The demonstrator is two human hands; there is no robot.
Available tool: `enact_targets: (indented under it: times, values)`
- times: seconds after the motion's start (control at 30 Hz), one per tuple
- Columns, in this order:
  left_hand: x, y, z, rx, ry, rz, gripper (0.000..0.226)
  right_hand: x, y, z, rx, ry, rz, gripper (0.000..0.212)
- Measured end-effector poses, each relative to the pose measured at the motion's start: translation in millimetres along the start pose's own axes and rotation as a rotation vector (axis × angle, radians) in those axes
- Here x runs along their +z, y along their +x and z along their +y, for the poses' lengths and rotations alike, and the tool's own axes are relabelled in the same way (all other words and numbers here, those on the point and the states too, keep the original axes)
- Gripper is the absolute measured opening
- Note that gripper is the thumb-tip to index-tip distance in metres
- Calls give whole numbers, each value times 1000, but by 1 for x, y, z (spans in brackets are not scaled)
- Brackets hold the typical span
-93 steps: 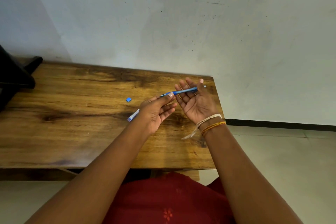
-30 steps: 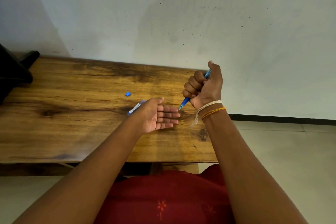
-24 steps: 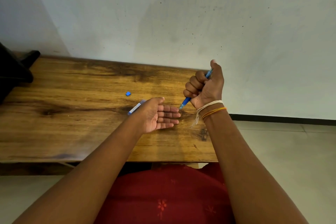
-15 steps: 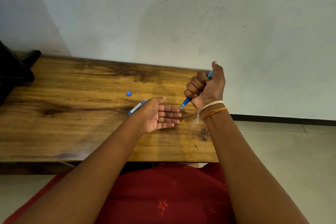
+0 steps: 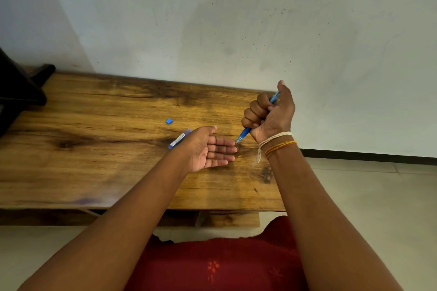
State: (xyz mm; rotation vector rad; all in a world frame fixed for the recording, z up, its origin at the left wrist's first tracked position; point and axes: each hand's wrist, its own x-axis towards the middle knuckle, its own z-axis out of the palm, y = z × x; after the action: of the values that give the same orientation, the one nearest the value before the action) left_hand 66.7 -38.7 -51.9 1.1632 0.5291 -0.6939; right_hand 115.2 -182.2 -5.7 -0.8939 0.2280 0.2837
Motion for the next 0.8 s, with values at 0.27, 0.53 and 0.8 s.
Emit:
enact_targets:
  times: [0.27,0.53,0.8]
  values:
    - [-1,0,-1,7,10,-7,57,-6,1,-2,13,78,-33,61]
    - [-1,0,-1,8,22,-3,57,-6,0,-3,48,125,-33,60]
    - [0,0,0,8,26,1,57,-6,4,-3,84,91,-2,60]
